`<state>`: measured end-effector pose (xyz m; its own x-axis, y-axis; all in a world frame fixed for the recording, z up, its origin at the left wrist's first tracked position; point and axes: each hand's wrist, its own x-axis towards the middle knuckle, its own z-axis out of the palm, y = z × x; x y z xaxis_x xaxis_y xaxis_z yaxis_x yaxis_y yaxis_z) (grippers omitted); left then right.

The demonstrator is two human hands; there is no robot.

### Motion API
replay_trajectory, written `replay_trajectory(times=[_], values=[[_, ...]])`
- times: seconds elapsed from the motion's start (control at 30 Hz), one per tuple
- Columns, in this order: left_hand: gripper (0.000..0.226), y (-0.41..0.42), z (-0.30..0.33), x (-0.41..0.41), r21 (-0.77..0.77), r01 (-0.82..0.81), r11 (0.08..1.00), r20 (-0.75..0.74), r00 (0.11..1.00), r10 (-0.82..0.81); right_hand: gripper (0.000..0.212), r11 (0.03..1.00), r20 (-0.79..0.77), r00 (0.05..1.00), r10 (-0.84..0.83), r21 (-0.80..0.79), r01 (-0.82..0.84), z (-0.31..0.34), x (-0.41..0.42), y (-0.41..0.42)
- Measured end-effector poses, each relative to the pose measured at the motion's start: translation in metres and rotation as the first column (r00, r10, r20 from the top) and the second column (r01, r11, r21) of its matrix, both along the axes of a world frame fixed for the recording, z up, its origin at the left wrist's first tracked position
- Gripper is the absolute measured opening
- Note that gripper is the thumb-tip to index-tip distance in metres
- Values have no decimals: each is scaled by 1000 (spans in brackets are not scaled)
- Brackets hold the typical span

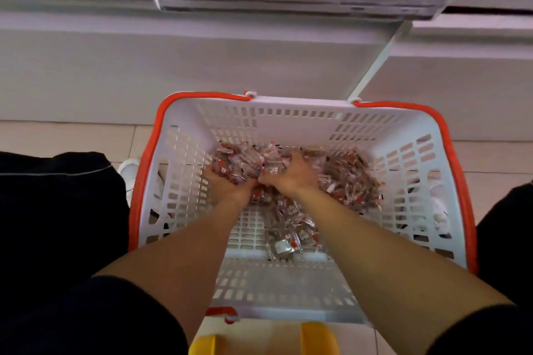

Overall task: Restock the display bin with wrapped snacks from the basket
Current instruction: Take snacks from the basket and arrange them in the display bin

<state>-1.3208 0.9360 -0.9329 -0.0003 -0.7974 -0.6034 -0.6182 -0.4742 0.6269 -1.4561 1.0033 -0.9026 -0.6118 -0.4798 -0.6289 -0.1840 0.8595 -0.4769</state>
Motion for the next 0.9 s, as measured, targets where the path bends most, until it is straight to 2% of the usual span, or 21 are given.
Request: replay_trajectory(times=[0.1,0.2,0.33,0.4,0.47,0.5,0.6,0.67,0.73,0.83,0.9], values=[[104,3,1,-1,9,-47,999,-53,997,47,92,995,-34,997,75,-65,-77,1,12,-3],[98,10,2,2,-20,-147,989,-50,988,146,83,992,-18,999,40,-121,-42,4,15,2],[89,19,13,9,88,-303,949,-142,939,313,82,983,258,961,-96,-127,132,17,10,14],[81,19,22,13,237,-366,900,-221,881,417,61,963,416,891,-181,-108,246,24,7,22],[94,22,27,17,314,-250,916,-106,949,295,41,943,549,799,-243,-60,328,30,4,32],[91,26,27,20,386,-189,903,-87,967,239,33,933,595,756,-272,-28,358,32,3,38],[31,34,45,29,624,-61,779,-166,964,208,26,911,656,681,-324,21,413,38,1,54],[10,38,59,34,711,8,704,-202,960,194,27,913,653,685,-325,27,408,45,0,62],[14,38,68,35,748,29,663,-276,922,271,31,928,618,723,-308,28,372,55,-2,67],[27,38,91,28,739,90,668,-434,822,369,40,954,568,784,-251,9,299,73,-10,69],[32,35,104,22,716,150,682,-508,781,362,63,973,524,831,-187,-17,229,86,-20,69]])
